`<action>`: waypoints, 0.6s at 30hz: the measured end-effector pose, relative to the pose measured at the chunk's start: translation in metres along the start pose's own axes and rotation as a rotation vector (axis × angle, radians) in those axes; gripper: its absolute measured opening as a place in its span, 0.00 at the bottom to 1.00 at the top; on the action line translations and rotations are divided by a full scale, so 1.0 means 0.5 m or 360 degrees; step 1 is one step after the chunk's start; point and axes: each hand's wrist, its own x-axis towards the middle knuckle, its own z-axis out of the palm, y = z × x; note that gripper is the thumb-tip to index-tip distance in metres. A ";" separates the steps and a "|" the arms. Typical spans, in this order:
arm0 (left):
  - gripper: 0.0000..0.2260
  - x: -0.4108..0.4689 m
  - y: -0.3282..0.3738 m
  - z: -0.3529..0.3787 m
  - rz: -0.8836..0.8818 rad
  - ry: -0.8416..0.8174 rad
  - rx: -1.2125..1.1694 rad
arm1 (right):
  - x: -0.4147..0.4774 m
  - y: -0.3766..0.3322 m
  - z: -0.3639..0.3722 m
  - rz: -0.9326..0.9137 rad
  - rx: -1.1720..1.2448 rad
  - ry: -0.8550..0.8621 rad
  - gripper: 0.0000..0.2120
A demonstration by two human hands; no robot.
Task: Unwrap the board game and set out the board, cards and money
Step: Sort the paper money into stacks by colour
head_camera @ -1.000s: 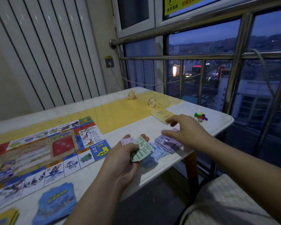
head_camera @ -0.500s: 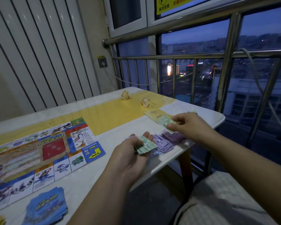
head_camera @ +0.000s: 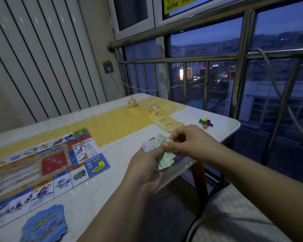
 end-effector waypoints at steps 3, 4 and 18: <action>0.14 -0.003 0.003 -0.002 0.0070 0.0033 -0.0010 | 0.005 0.009 0.005 0.0042 0.0159 0.0079 0.11; 0.14 -0.005 0.003 -0.004 0.0105 0.0040 0.0062 | 0.005 0.011 0.010 0.0060 0.0221 0.0094 0.10; 0.11 -0.017 0.006 -0.018 0.0324 0.0134 0.0310 | -0.008 0.010 0.055 0.0036 0.0530 0.0334 0.09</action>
